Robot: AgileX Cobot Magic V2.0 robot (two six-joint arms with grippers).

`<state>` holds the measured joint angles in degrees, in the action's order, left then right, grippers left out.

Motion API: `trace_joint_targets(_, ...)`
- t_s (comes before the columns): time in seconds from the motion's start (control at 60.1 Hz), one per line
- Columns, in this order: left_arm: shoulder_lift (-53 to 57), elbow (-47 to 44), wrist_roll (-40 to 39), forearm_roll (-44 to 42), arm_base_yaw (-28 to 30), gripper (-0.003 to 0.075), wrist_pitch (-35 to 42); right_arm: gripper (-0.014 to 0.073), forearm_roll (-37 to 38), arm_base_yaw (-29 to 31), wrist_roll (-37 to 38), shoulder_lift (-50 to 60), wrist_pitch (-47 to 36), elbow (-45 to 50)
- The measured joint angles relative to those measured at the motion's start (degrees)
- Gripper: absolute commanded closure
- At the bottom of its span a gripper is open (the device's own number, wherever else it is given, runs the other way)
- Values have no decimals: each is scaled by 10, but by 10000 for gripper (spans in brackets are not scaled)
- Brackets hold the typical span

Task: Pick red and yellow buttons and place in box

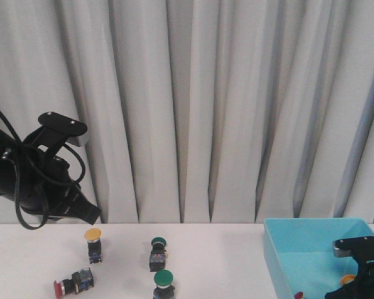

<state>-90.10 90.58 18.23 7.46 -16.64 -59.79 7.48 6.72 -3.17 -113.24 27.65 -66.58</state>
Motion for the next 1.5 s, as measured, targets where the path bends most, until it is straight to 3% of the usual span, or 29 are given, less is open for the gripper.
trace_joint_targets(0.266,0,0,0,0,0,727,-1,190,-11,0,-15,44,-15,0)
trace_joint_targets(0.582,0,0,-3,0,0,726,5,226,-46,0,-17,241,-27,0)
trace_joint_targets(0.715,0,0,-4,0,0,726,8,326,-87,0,-27,342,-30,0)
trace_joint_targets(0.932,4,0,-4,1,0,726,37,609,-150,0,-100,517,-39,0)
trace_joint_targets(1.148,46,0,-4,0,0,726,68,603,-223,0,-173,624,-37,0)
trace_joint_targets(1.497,116,0,-4,-1,0,726,72,603,-325,0,-185,631,-34,0)
